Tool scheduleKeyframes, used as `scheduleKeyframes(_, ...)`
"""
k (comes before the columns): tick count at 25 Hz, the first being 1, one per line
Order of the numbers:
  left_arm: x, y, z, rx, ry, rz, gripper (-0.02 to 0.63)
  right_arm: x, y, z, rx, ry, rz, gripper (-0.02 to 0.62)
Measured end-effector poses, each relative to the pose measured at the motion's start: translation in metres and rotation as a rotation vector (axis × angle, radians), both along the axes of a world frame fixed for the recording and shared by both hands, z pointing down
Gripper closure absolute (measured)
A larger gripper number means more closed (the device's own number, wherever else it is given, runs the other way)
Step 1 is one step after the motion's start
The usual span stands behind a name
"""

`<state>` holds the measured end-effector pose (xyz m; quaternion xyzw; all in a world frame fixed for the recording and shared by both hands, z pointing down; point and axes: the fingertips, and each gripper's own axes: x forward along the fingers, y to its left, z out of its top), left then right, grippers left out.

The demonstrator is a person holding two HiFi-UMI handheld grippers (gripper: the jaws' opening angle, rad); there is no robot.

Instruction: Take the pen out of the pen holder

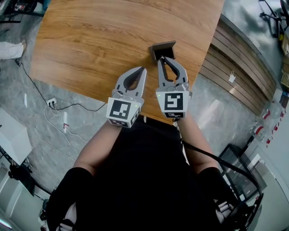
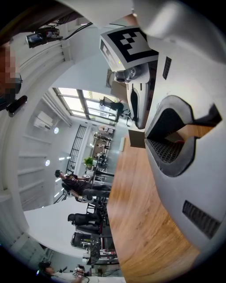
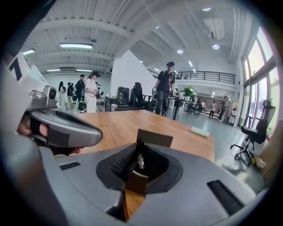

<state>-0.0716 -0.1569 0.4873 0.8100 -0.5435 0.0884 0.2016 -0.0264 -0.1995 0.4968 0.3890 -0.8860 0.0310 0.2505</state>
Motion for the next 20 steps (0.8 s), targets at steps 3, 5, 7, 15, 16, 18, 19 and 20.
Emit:
scheduleKeyframes(3,0.002,0.002,-0.016,0.027,-0.006,0.0,0.606,0.007,0.003,-0.025,0.037,-0.015,0.01,0.552)
scheduleKeyframes(5,0.003,0.003,-0.029,0.053,-0.012,-0.003,0.606,0.012,0.007,-0.044,0.061,-0.03,0.016,0.552)
scheduleKeyframes(7,0.004,0.005,-0.044,0.078,-0.019,-0.002,0.606,0.017,0.011,-0.064,0.084,-0.054,0.026,0.552)
scheduleKeyframes(15,0.004,0.011,-0.088,0.157,-0.033,-0.012,0.606,0.03,0.026,-0.149,0.212,-0.143,0.041,0.552)
scheduleKeyframes(16,0.004,0.011,-0.091,0.163,-0.034,-0.013,0.606,0.031,0.027,-0.157,0.223,-0.15,0.041,0.552)
scheduleKeyframes(18,0.004,0.011,-0.095,0.172,-0.035,-0.015,0.606,0.031,0.029,-0.165,0.232,-0.156,0.039,0.552)
scheduleKeyframes(19,0.004,0.01,-0.096,0.174,-0.034,-0.017,0.606,0.032,0.029,-0.166,0.232,-0.156,0.038,0.552)
scheduleKeyframes(20,0.004,0.009,-0.096,0.173,-0.032,-0.019,0.606,0.032,0.029,-0.165,0.23,-0.156,0.037,0.552)
